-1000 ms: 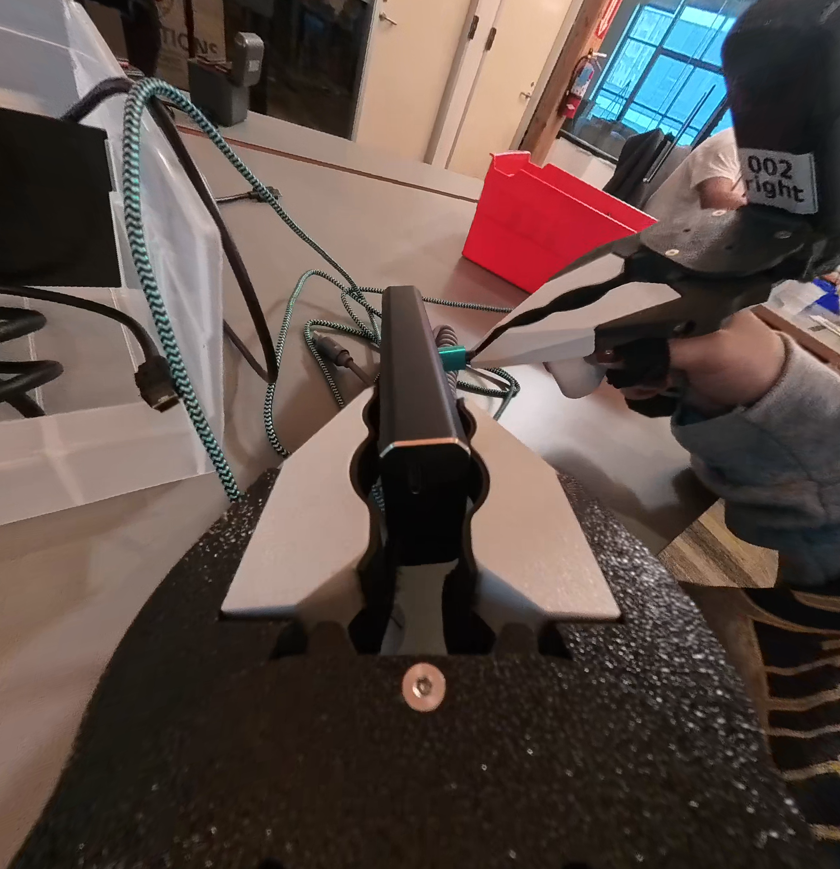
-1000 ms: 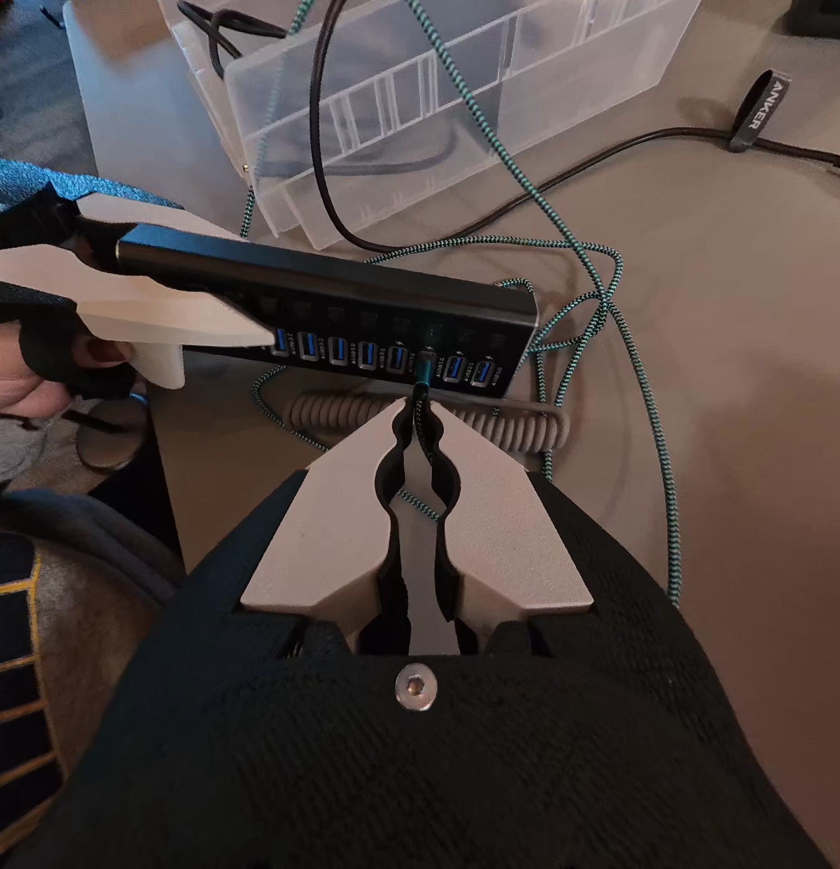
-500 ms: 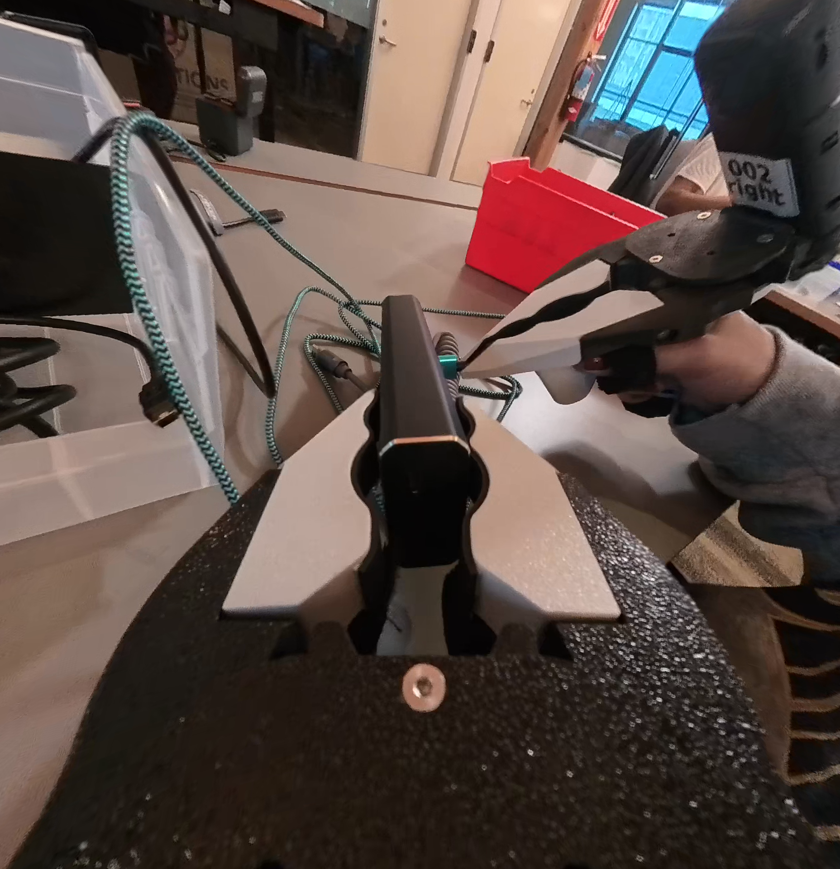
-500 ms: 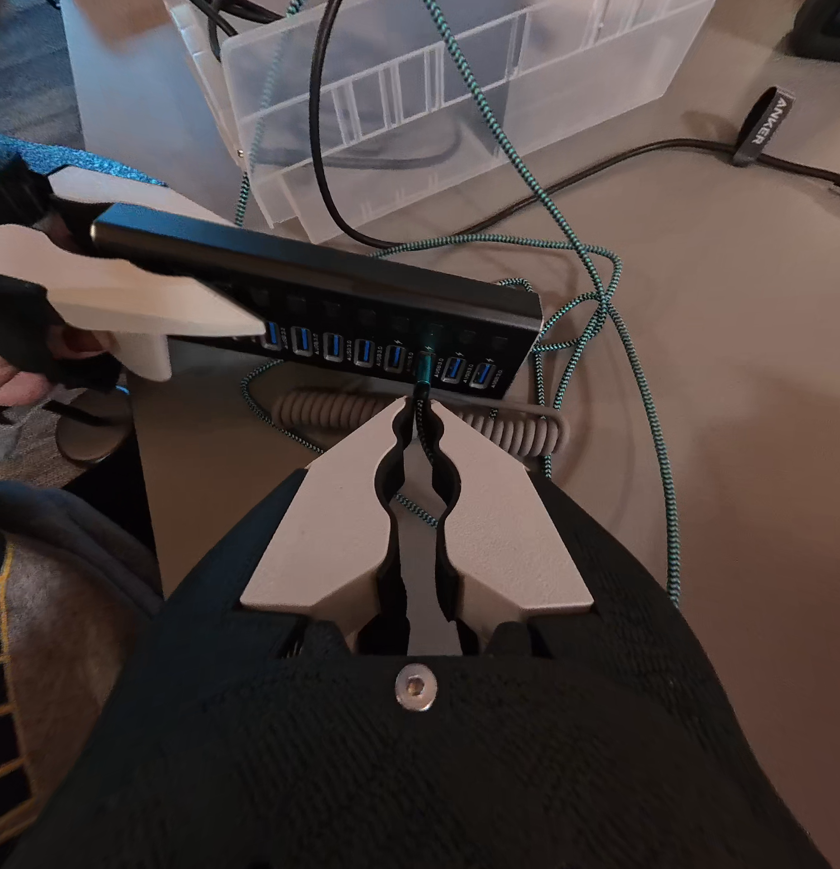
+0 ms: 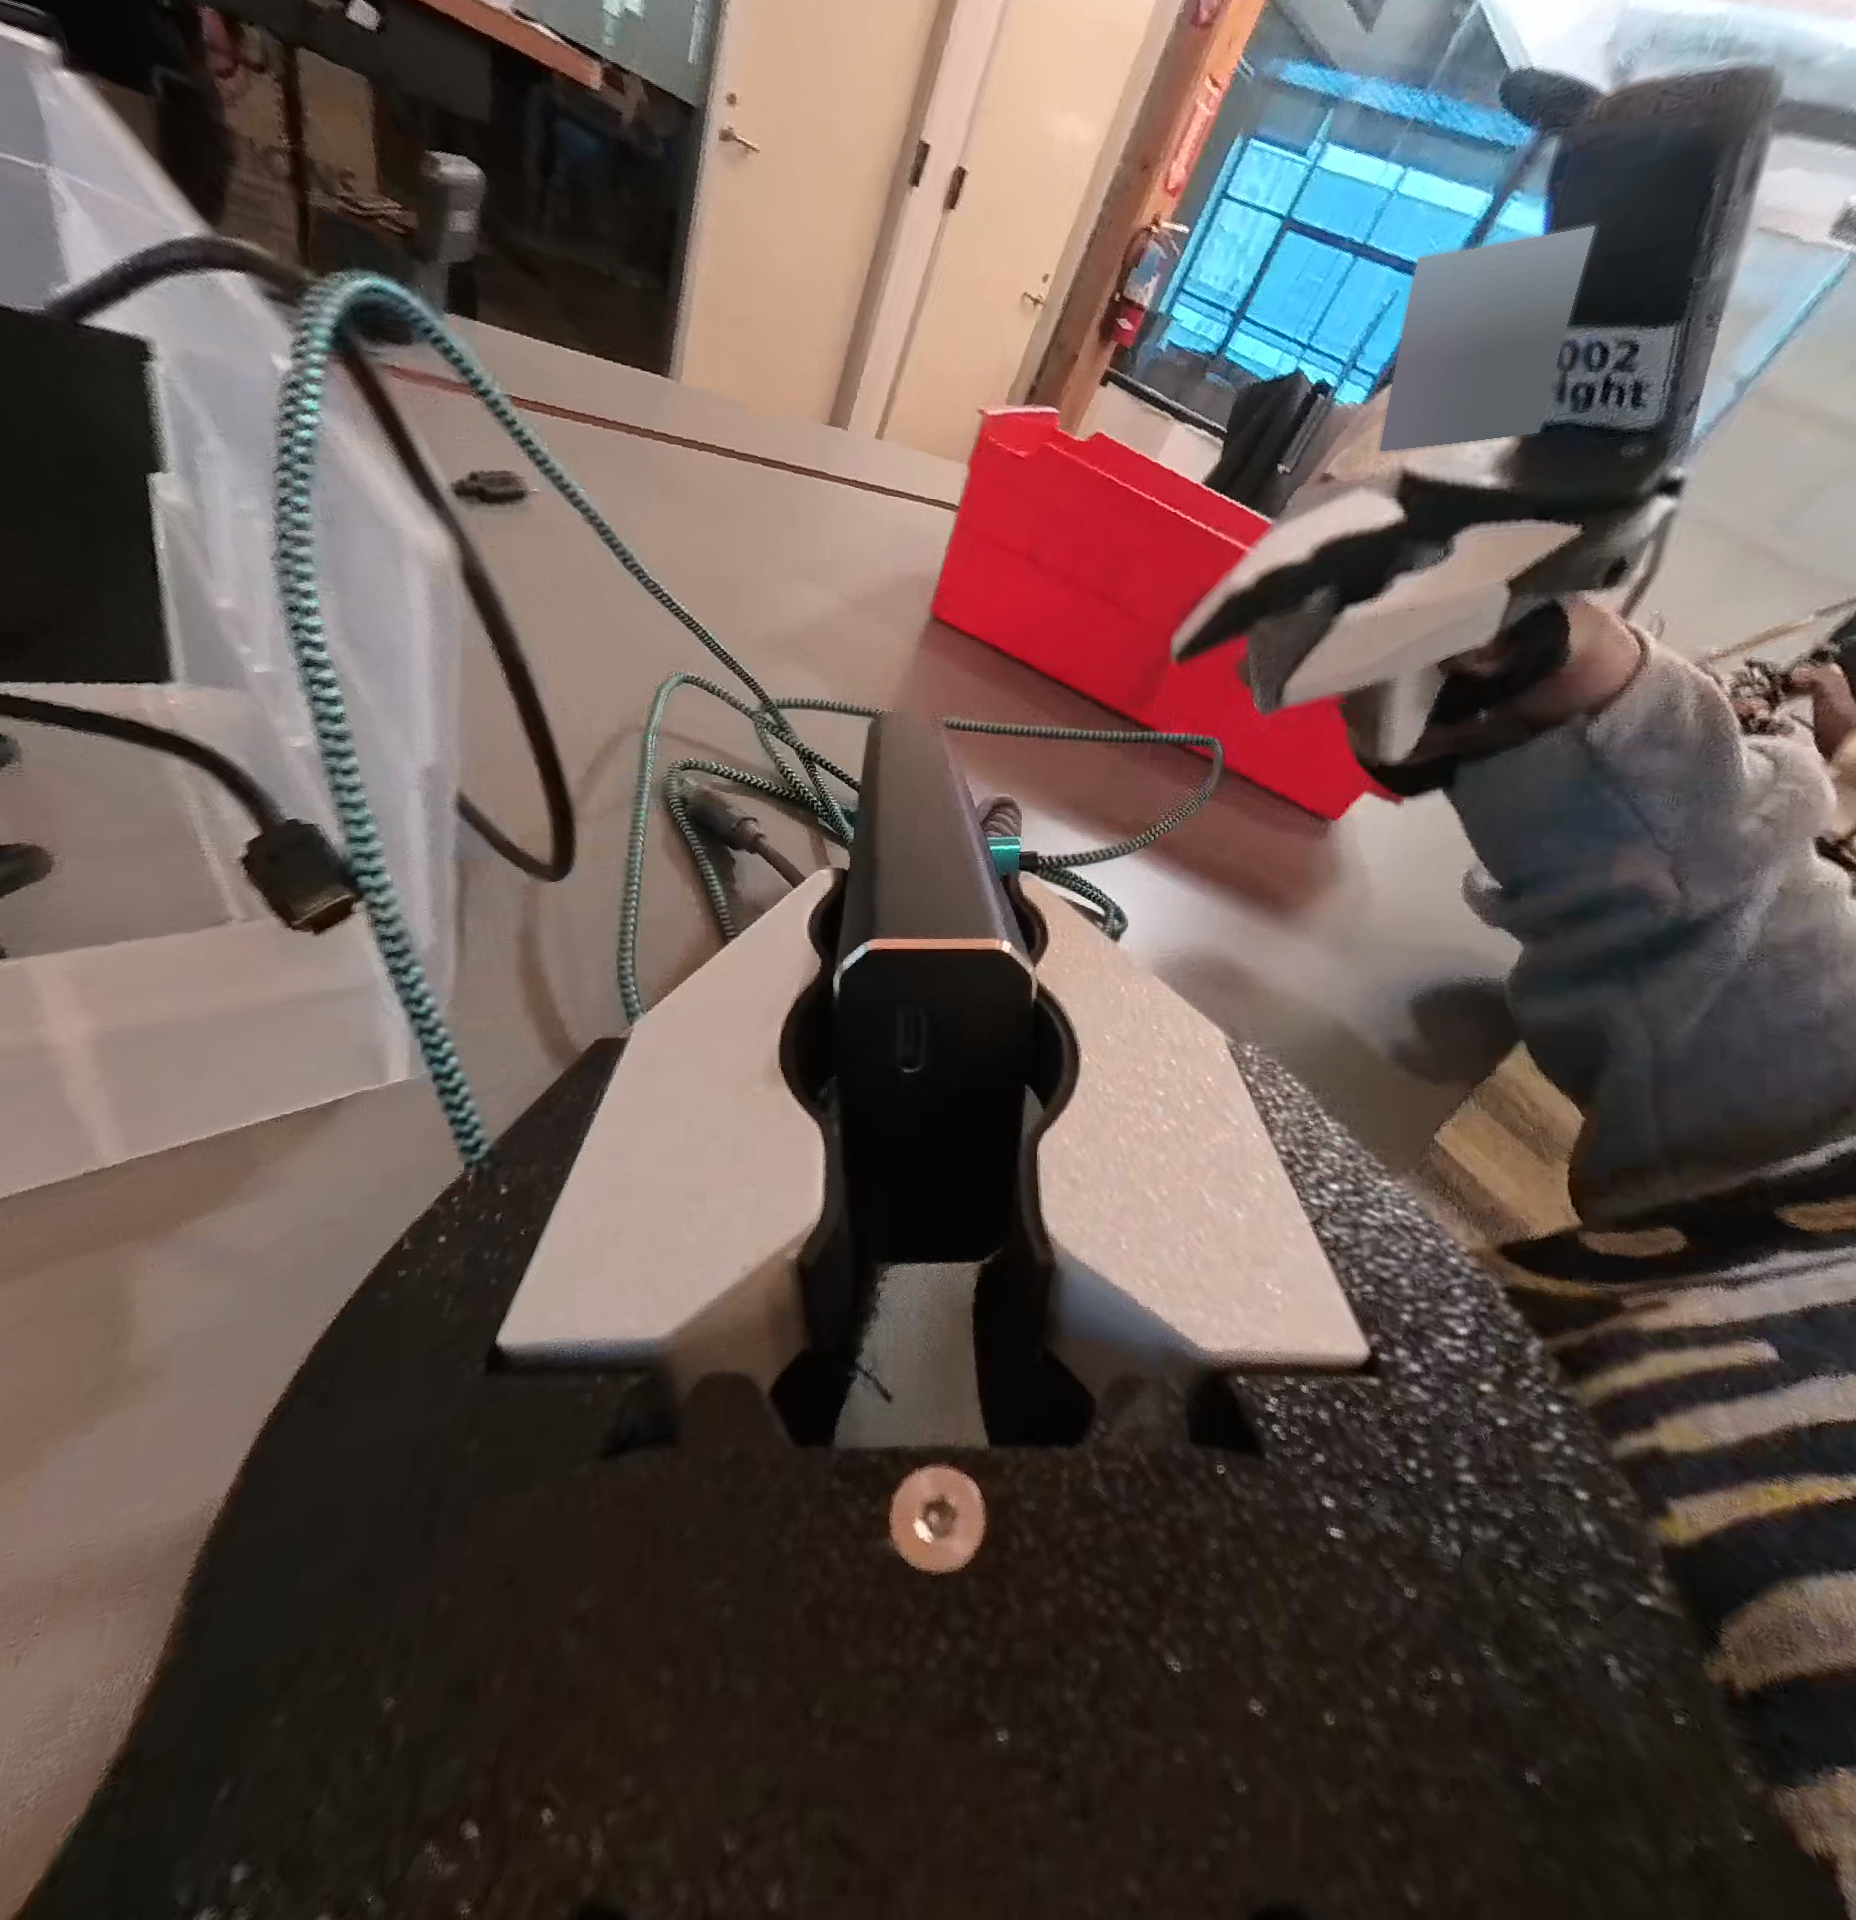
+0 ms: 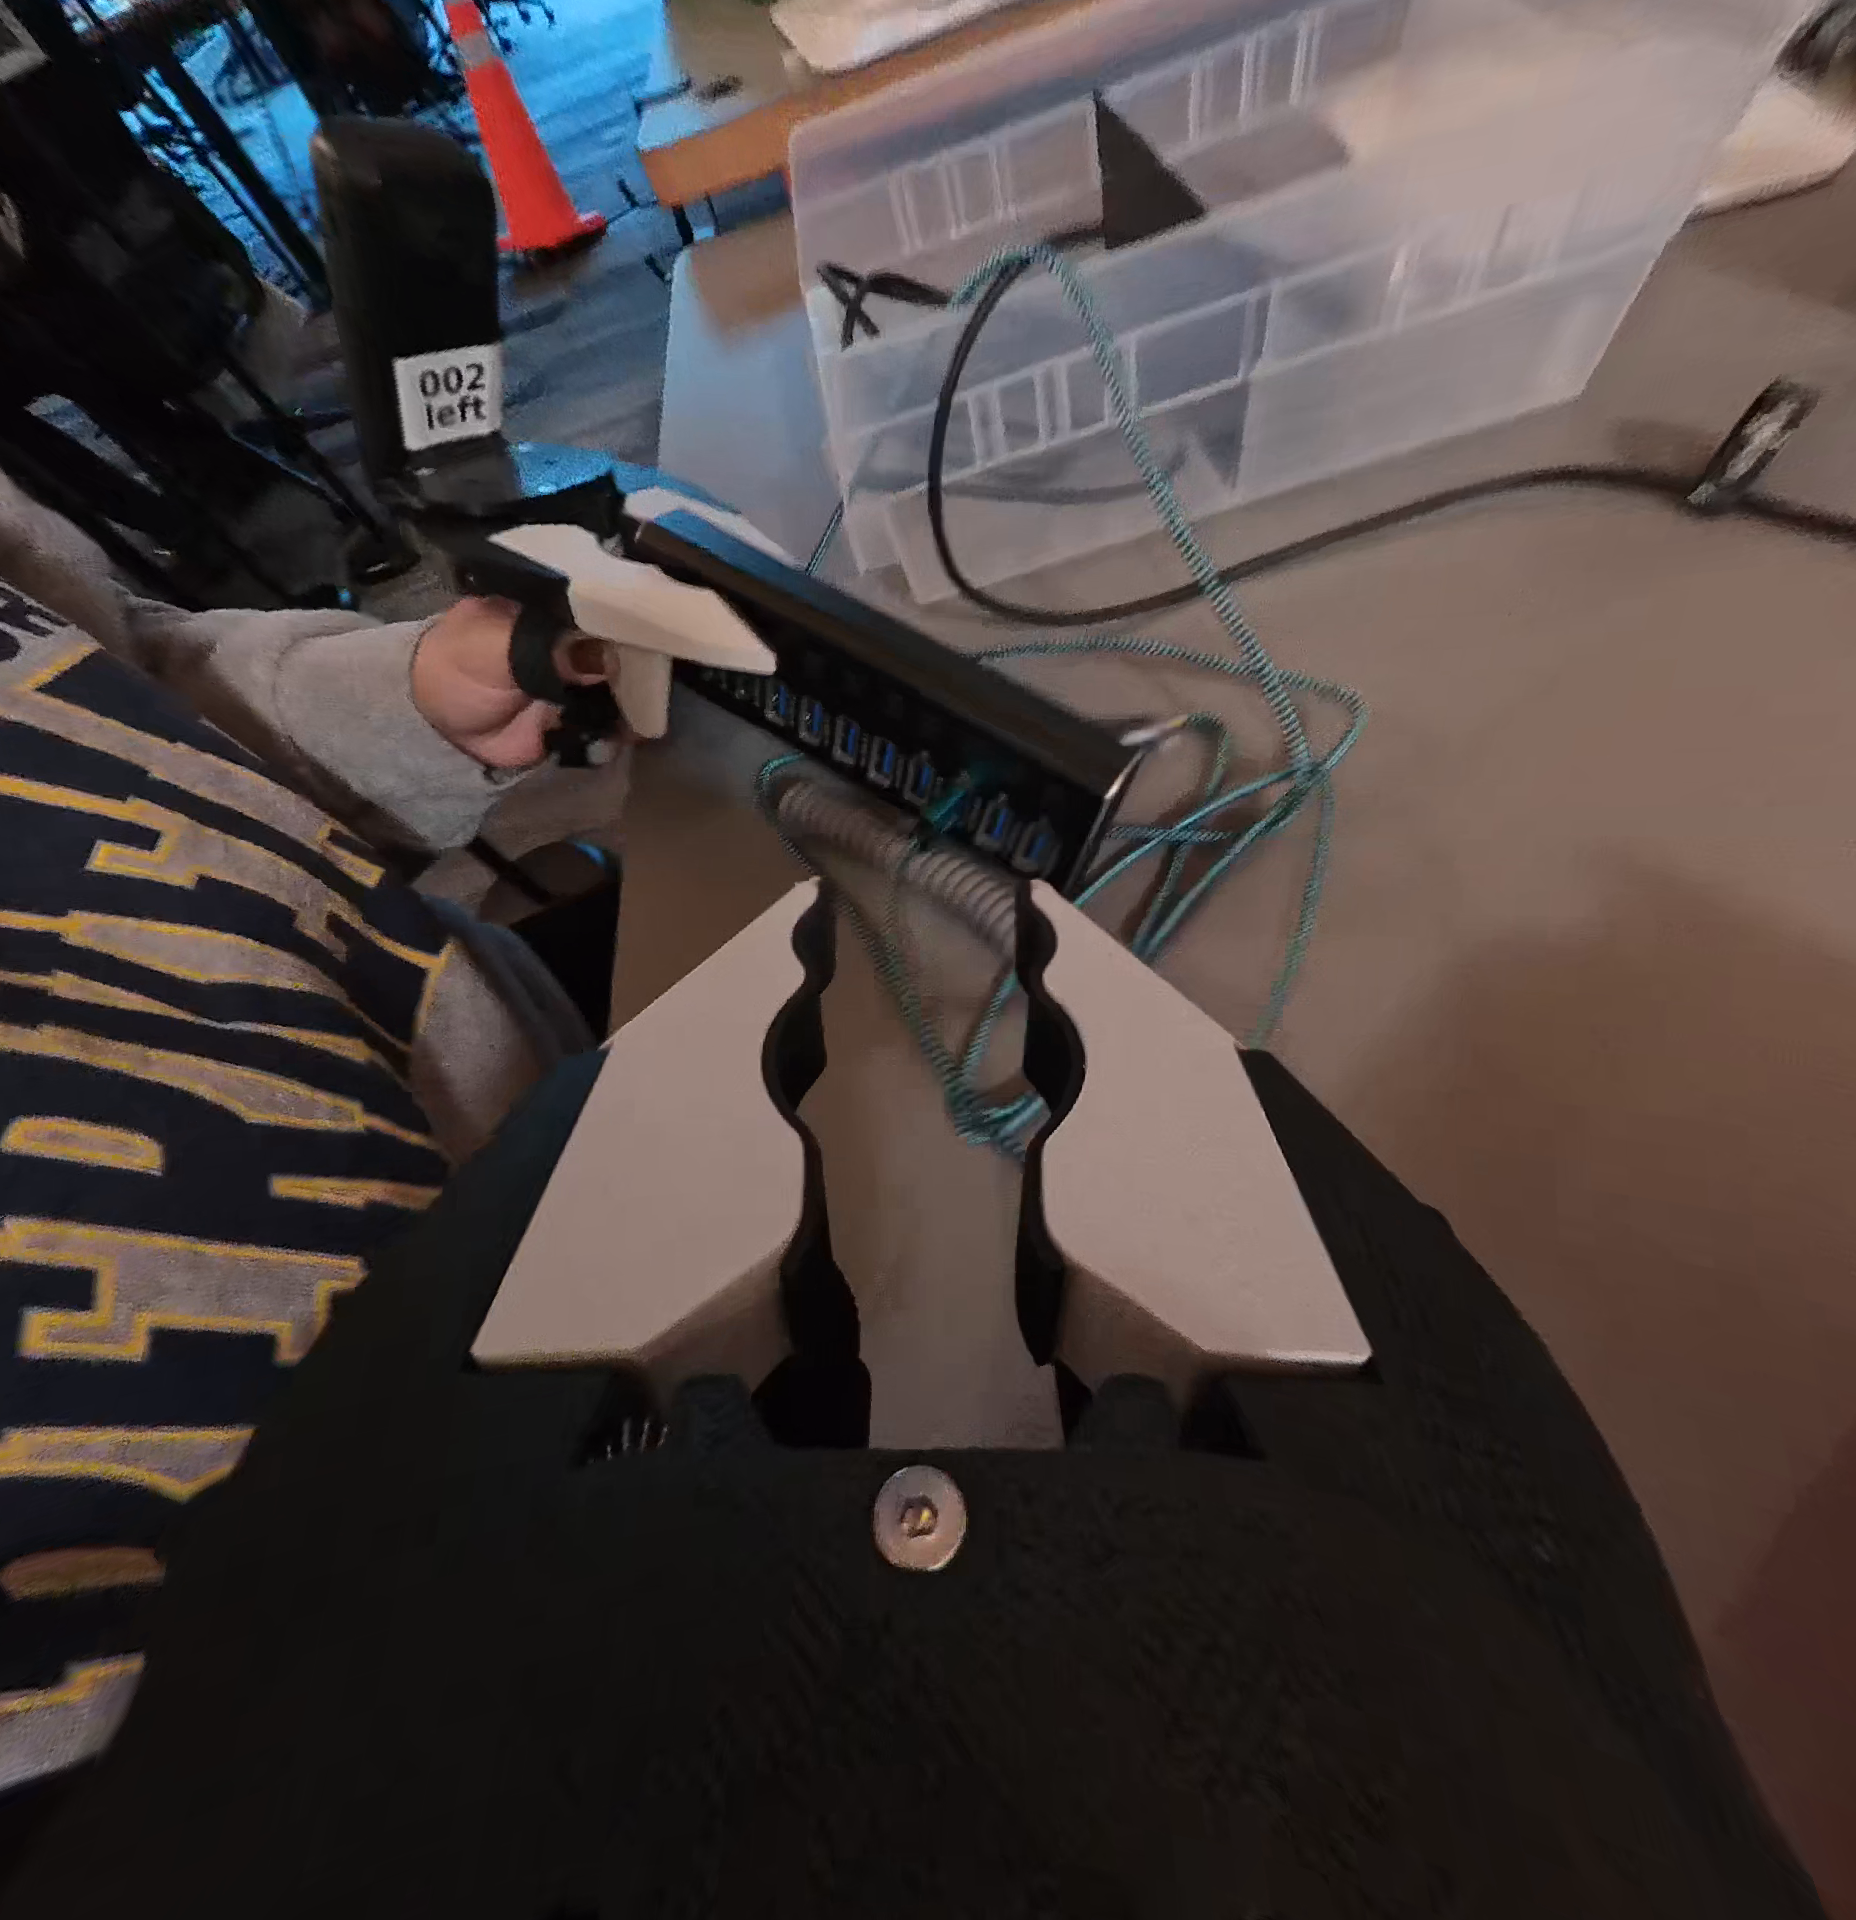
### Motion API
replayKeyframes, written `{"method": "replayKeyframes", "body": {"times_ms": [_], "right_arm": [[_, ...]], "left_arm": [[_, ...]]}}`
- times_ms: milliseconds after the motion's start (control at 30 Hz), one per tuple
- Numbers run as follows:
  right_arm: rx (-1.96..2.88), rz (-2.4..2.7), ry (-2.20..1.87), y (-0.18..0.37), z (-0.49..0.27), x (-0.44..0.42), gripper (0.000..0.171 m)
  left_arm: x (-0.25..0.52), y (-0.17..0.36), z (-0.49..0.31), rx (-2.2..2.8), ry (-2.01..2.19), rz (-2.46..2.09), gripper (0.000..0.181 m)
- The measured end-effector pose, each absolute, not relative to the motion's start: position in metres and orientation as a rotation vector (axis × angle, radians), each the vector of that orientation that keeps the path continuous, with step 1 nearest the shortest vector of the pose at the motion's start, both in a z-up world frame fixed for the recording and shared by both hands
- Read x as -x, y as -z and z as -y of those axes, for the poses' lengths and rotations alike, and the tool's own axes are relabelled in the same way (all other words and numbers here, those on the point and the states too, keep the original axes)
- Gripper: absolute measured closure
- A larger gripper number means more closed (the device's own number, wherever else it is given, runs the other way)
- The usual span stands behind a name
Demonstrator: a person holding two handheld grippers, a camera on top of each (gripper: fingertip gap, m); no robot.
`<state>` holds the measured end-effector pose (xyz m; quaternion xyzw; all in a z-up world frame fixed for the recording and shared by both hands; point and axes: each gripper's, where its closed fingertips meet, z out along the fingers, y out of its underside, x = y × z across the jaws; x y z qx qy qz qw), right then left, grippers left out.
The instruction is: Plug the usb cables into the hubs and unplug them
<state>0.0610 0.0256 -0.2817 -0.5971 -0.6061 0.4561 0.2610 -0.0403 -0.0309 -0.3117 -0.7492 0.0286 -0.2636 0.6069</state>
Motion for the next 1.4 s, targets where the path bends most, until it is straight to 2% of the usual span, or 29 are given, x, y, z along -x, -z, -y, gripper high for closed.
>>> {"method": "replayKeyframes", "body": {"times_ms": [67, 300, 500, 900, 1133, 1300, 1400], "right_arm": [[1.518, 1.583, -1.185, 0.271, -0.038, -0.062, 0.132], [1.265, 1.263, -1.017, 0.239, -0.075, -0.05, 0.131], [1.003, 0.964, -0.734, 0.228, -0.101, -0.069, 0.146], [1.052, 0.969, -0.705, 0.242, -0.111, -0.071, 0.149], [1.032, 0.998, -0.681, 0.243, -0.107, -0.068, 0.151], [1.033, 0.986, -0.672, 0.242, -0.109, -0.069, 0.15], [0.969, 0.938, -0.643, 0.223, -0.107, -0.079, 0.148]], "left_arm": [[0.031, 0.312, 0.034, 1.733, 0.629, -0.138, 0.153], [0.028, 0.314, 0.036, 1.748, 0.685, -0.151, 0.153], [0.024, 0.315, 0.038, 1.75, 0.678, -0.183, 0.154], [0.019, 0.303, 0.045, 1.647, 0.63, -0.257, 0.154], [0.055, 0.266, 0.052, 1.386, 0.712, -0.026, 0.154], [0.062, 0.266, 0.05, 1.372, 0.694, 0.021, 0.154], [0.065, 0.266, 0.049, 1.365, 0.667, 0.047, 0.154]]}}
